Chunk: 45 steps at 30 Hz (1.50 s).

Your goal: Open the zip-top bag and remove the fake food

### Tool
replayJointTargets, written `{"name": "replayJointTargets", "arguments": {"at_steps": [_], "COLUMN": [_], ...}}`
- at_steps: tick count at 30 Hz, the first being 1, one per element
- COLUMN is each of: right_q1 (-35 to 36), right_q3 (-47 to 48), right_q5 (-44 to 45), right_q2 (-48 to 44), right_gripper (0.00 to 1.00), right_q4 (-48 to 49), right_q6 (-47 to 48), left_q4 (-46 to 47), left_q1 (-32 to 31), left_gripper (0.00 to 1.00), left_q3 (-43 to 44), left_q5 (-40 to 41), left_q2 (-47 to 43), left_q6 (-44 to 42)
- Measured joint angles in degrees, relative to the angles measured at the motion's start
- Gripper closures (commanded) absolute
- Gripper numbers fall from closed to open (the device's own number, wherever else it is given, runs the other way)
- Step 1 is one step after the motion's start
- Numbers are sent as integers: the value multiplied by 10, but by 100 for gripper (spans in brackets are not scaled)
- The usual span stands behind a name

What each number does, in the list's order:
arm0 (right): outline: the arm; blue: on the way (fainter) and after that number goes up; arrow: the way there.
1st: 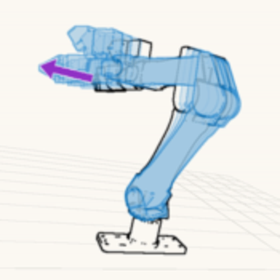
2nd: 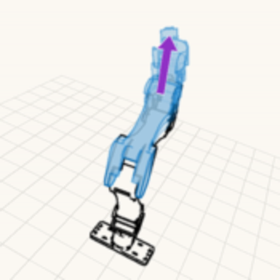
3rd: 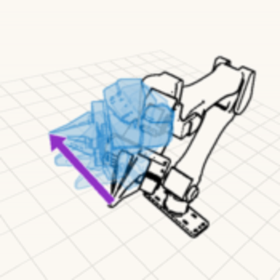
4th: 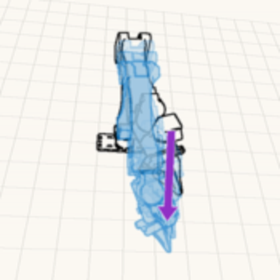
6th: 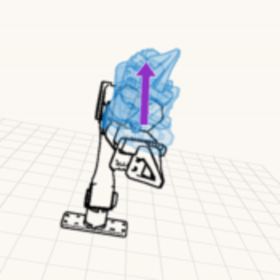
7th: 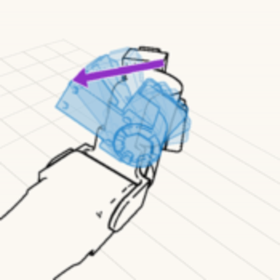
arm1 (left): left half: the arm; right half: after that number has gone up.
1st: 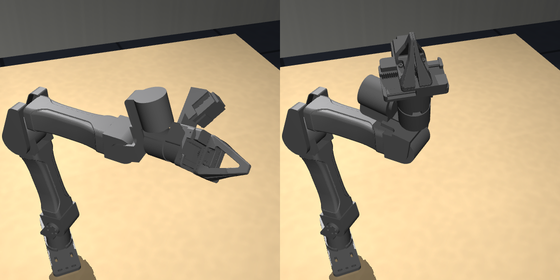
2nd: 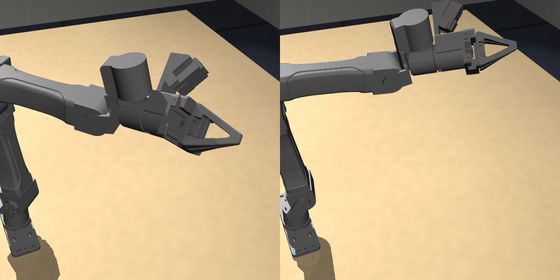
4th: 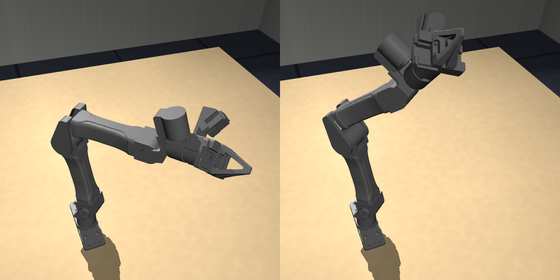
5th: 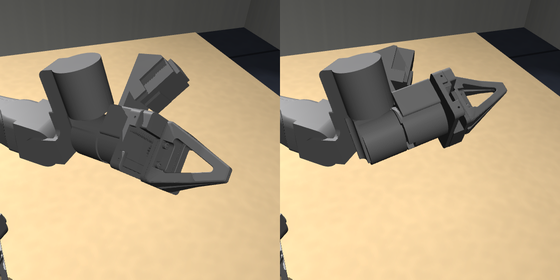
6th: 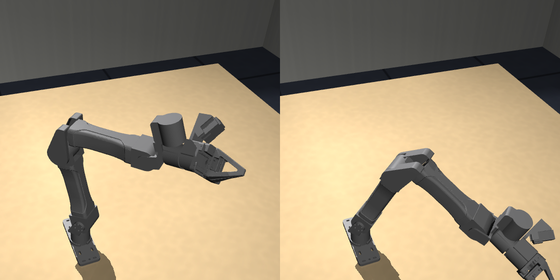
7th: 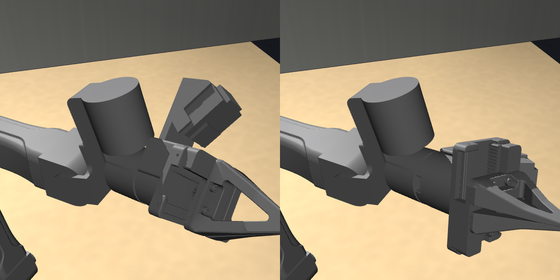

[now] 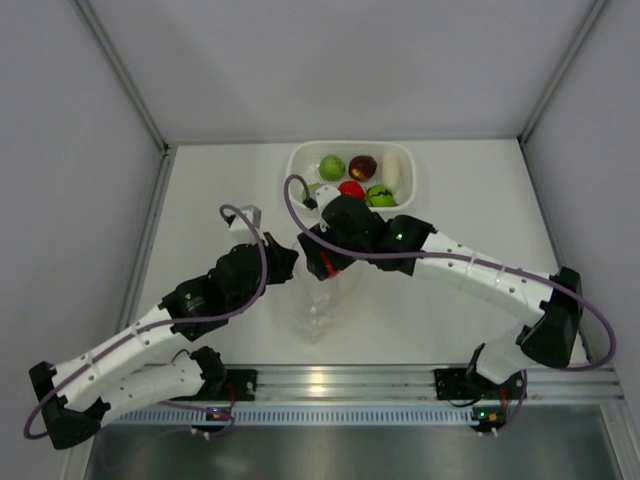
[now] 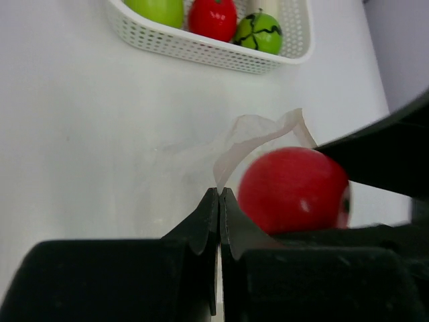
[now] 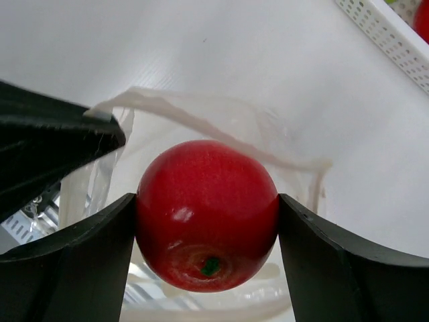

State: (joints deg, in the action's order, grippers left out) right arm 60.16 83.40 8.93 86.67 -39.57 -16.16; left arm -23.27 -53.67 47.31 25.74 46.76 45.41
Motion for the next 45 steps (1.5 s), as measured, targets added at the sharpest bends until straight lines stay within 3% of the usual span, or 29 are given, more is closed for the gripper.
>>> {"name": "replayJointTargets", "arguments": {"at_steps": [8, 14, 18, 26, 28, 30, 32, 33, 45], "right_q1": [-24, -139, -218, -287, -293, -299, -307, -312, -331], "right_q3": [-16, -33, -8, 144, 195, 243, 271, 279, 285], "right_q5": [-43, -69, -59, 39, 73, 96, 109, 111, 120], "right_q2": [-142, -201, -117, 213, 275, 322, 347, 355, 325], "right_gripper": [51, 51, 51, 48, 45, 34, 22, 1, 1], "right_q4": [37, 109, 140, 121, 96, 78, 63, 58, 21], "right_q6": [0, -10, -10, -4, -4, -5, -5, -6, 10], "left_q4": [-110, -194, -235, -288, -295, -298, -300, -301, -308], "left_q1": [6, 81, 136, 167, 168, 169, 169, 169, 143], "left_gripper": [100, 100, 100, 100, 100, 100, 100, 100, 100], "left_q3": [63, 147, 217, 287, 301, 311, 313, 313, 308], "left_q5": [146, 183, 196, 247, 262, 267, 265, 262, 203], "left_q2": [66, 136, 189, 259, 274, 286, 295, 301, 379], "left_q6": [-6, -52, -99, -165, -179, -188, -191, -191, -163]}}
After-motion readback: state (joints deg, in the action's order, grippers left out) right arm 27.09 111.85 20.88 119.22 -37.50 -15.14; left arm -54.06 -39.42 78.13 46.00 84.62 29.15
